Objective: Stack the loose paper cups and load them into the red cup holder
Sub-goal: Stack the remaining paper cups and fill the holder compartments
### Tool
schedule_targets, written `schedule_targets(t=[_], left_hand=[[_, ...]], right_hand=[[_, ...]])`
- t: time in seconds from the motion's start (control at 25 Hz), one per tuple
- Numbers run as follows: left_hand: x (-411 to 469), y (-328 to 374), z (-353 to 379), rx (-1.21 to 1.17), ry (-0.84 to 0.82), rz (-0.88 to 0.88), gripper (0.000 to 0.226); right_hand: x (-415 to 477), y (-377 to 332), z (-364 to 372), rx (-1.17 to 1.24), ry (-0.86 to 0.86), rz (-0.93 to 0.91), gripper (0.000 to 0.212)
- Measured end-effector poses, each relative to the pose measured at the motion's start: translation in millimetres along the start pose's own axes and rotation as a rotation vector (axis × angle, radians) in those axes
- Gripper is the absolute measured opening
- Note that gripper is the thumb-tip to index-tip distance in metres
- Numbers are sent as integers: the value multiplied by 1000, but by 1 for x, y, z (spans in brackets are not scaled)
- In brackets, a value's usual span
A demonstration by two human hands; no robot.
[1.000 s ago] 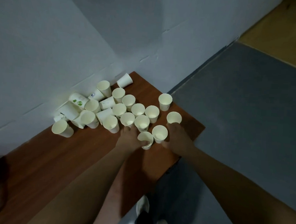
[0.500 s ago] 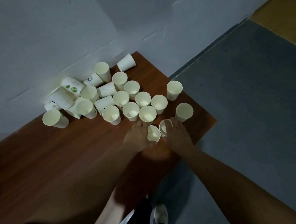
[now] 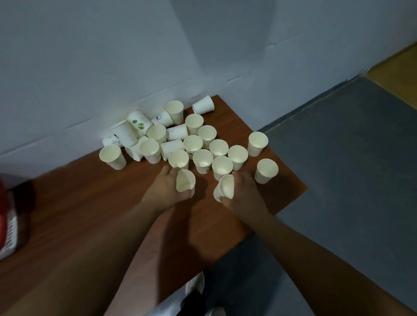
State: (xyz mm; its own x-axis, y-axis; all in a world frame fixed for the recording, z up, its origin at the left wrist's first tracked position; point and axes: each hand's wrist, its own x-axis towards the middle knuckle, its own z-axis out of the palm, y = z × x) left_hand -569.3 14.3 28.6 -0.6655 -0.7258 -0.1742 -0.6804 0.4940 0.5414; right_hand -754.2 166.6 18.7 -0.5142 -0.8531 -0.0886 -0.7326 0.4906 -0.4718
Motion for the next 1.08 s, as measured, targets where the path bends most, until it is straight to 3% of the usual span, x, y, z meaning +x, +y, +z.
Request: schedule_targets(t=[0.16,0.6,0.72,0.92,1.08], left_hand=[[-64,-28,-53,-51,205,-94,71],[-268,-146,-169,-74,579,-427,70],[-315,-195,-191,-86,654,-521,63],[-375,-284,-232,-139,729,-638,65],[-403,-367,-270,-189,796,-704,60]], right_hand=[[-15,-52,-4,-15,48,-155,77],[-71,-272,38,110,-238,-547,67],[-90,-332,63,133,-279,-627,73],[-112,-433,124,127,-291,-623,79],[-126,-518,183,191,-375,-624,72]])
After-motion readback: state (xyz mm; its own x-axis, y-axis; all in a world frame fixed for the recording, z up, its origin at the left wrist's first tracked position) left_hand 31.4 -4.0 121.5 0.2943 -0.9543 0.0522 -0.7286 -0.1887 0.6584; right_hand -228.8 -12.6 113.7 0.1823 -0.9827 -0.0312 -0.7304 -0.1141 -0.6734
